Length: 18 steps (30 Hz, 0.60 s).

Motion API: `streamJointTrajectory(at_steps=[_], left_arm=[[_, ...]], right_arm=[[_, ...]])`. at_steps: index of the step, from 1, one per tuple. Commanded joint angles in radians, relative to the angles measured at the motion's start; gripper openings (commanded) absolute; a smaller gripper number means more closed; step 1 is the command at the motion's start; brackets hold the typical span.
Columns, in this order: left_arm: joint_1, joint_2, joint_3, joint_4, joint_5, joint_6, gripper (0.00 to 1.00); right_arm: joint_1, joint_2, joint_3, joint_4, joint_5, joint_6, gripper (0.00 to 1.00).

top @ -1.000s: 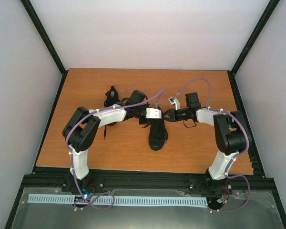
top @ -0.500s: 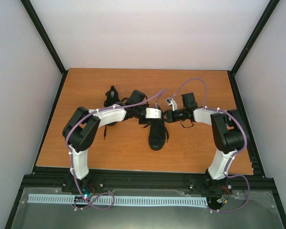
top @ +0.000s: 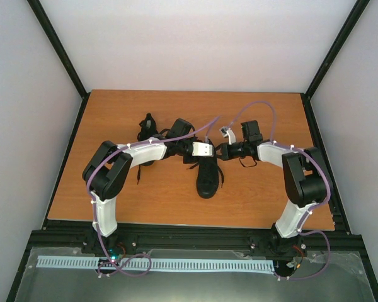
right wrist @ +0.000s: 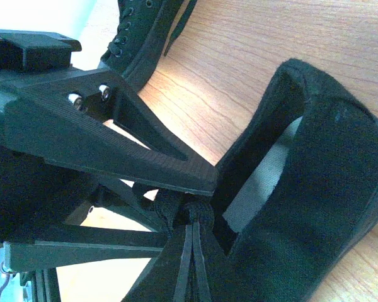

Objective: Tie the shoes
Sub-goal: Cross the shoelace with the shoelace.

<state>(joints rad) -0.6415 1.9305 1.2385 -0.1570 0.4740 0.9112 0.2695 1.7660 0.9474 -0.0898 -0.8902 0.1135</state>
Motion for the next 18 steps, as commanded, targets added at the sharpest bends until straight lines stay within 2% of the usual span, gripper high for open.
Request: streamJointTrajectory(at_steps=[1, 10, 12, 15, 18], left_arm=[[0.002, -0.023, -0.003, -0.004, 0.017, -0.001, 0.42], [0.003, -0.050, 0.013, 0.018, 0.033, -0.069, 0.54], [0.003, -0.061, 0.011, -0.001, 0.060, -0.040, 0.59], [0.003, -0.083, 0.000, -0.062, 0.117, 0.068, 0.72], [0.005, -0.091, 0.001, -0.060, 0.134, 0.091, 0.77]], right_arm=[[0.007, -0.031, 0.011, -0.004, 0.001, -0.014, 0.03], [0.008, -0.028, 0.007, -0.025, -0.024, -0.032, 0.03], [0.008, -0.030, 0.005, -0.027, -0.024, -0.032, 0.03], [0.008, -0.031, 0.005, -0.028, -0.025, -0.033, 0.03], [0.008, -0.031, 0.005, -0.029, -0.027, -0.034, 0.03]])
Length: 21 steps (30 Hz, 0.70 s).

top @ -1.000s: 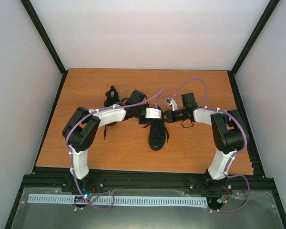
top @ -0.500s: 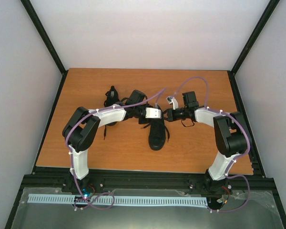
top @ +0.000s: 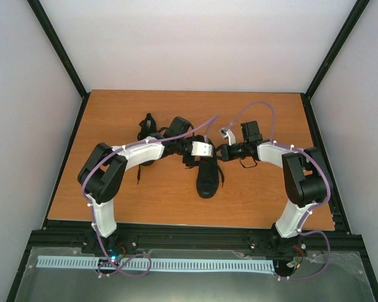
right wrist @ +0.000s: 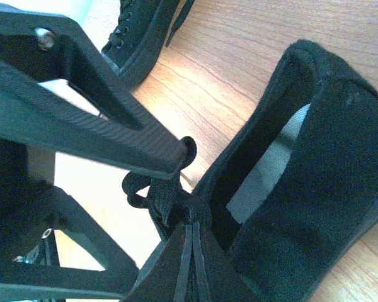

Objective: Tie the shoes
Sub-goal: Cross the shoelace with the shoelace.

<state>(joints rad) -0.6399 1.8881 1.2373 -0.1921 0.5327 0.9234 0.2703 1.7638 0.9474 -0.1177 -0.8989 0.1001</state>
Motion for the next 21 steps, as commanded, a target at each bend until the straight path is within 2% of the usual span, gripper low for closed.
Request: streamJointTrajectory(at_steps=[1, 4, 6, 9, 21], left_arm=[[0.003, -0.048, 0.007, -0.025, 0.081, 0.082, 0.79], [0.006, -0.047, 0.020, -0.032, 0.111, 0.078, 0.88], [0.006, -0.034, 0.039, -0.032, 0.113, 0.041, 0.91], [0.005, 0.011, 0.068, -0.028, 0.068, -0.012, 0.77], [0.006, 0.049, 0.054, 0.041, -0.042, -0.027, 0.57]], right_arm=[[0.007, -0.029, 0.005, -0.001, -0.018, -0.019, 0.03], [0.007, -0.033, 0.001, 0.000, -0.018, -0.019, 0.03], [0.007, -0.036, 0.001, 0.000, -0.018, -0.019, 0.03], [0.006, -0.045, -0.004, -0.002, -0.013, -0.020, 0.03], [0.007, -0.066, -0.012, -0.022, -0.024, -0.029, 0.03]])
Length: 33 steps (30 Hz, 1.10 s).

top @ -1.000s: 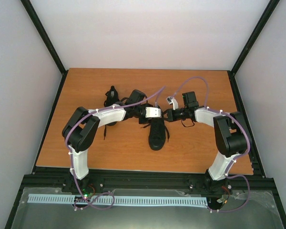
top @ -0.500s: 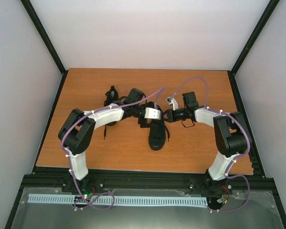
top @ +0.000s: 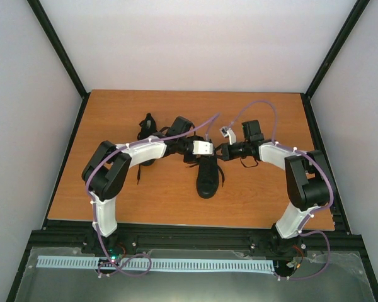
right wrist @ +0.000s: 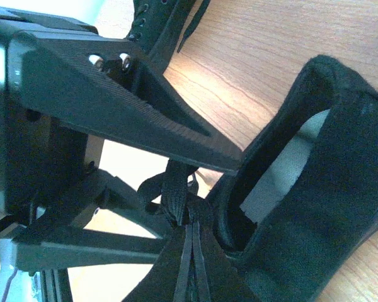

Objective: Tie the shoes
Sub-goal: Cross the shoelace with the shoelace, then tie the shoelace on the shoe.

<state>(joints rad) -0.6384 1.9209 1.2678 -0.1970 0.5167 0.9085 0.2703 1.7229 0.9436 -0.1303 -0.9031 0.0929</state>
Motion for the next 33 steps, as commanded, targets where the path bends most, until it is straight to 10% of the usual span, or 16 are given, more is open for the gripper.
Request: streamJointTrajectory(at_steps=[1, 23, 33], left_arm=[[0.004, 0.016, 0.022, 0.050, -0.031, -0.012, 0.55], [0.004, 0.015, -0.019, 0.071, -0.025, 0.018, 0.02], [0.005, 0.006, -0.035, 0.097, -0.023, 0.020, 0.01]], right_arm=[[0.007, -0.026, -0.008, -0.010, -0.019, -0.023, 0.03], [0.004, -0.061, 0.006, -0.062, -0.039, -0.057, 0.15], [-0.079, -0.010, 0.005, 0.045, -0.014, 0.026, 0.17]])
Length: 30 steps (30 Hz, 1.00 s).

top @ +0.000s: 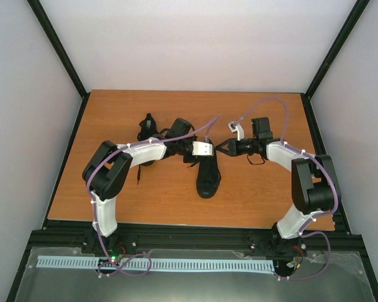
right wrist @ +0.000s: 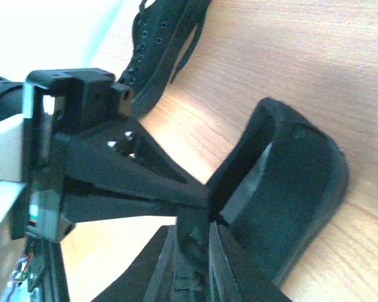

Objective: Tie the shoes
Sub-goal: Tie the shoelace on the shoe.

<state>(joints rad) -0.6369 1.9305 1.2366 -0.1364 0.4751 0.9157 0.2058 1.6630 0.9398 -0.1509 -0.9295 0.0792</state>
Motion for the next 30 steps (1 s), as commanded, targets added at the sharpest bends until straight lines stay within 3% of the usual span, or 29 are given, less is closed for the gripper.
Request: streamJointTrajectory(at_steps=[1, 7, 14, 30], left_arm=[[0.004, -0.005, -0.004, 0.038, 0.020, 0.012, 0.01], [0.003, -0.008, -0.008, 0.047, 0.015, 0.014, 0.01], [0.004, -0.009, -0.012, 0.053, 0.014, 0.014, 0.01], [0.004, -0.011, -0.016, 0.065, 0.015, 0.003, 0.01]], right_arm=[[-0.014, 0.086, 0.020, 0.069, 0.010, 0.044, 0.15], [0.012, 0.182, 0.074, 0.079, -0.038, 0.011, 0.14], [0.025, 0.207, 0.055, 0.151, -0.152, 0.013, 0.20], [0.063, 0.232, 0.069, 0.096, -0.115, -0.014, 0.19]])
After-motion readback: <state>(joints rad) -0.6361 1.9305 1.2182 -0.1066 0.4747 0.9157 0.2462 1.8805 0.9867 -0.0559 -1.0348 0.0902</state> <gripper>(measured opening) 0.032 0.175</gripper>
